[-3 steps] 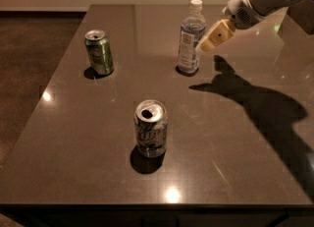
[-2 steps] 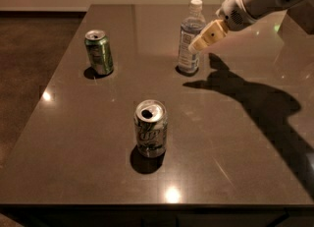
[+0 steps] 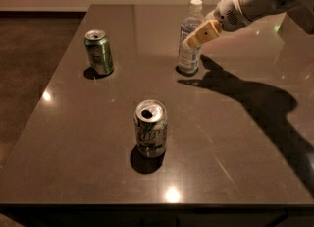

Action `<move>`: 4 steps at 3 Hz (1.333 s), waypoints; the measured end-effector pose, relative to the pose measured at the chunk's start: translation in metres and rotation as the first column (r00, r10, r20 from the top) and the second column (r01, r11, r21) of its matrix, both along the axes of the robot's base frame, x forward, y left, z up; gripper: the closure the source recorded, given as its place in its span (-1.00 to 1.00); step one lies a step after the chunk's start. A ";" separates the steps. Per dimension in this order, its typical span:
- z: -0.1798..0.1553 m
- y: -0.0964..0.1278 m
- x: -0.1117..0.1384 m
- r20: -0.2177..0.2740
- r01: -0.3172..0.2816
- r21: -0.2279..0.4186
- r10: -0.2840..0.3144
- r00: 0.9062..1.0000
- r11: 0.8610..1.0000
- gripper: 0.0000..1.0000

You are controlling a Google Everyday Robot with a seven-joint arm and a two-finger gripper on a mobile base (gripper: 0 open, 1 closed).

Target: Move blue plastic bottle near 7up can

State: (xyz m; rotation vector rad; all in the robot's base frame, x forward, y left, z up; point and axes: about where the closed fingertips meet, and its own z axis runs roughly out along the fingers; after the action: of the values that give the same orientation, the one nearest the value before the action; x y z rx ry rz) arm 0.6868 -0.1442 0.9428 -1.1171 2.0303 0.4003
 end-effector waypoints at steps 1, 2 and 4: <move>0.004 0.006 -0.009 -0.008 -0.024 0.017 0.024 1.000 1.000 -0.19; 0.013 0.008 -0.023 -0.005 -0.047 0.034 0.047 0.999 0.998 0.27; 0.037 0.012 -0.079 -0.024 -0.123 0.071 0.125 0.992 0.990 1.00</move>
Offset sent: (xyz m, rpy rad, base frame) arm -0.0429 0.0057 0.0314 0.0562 -0.0060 0.0693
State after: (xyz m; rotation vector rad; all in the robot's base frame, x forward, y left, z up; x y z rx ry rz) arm 0.6079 -0.1325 0.9797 -1.2044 1.9619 0.5484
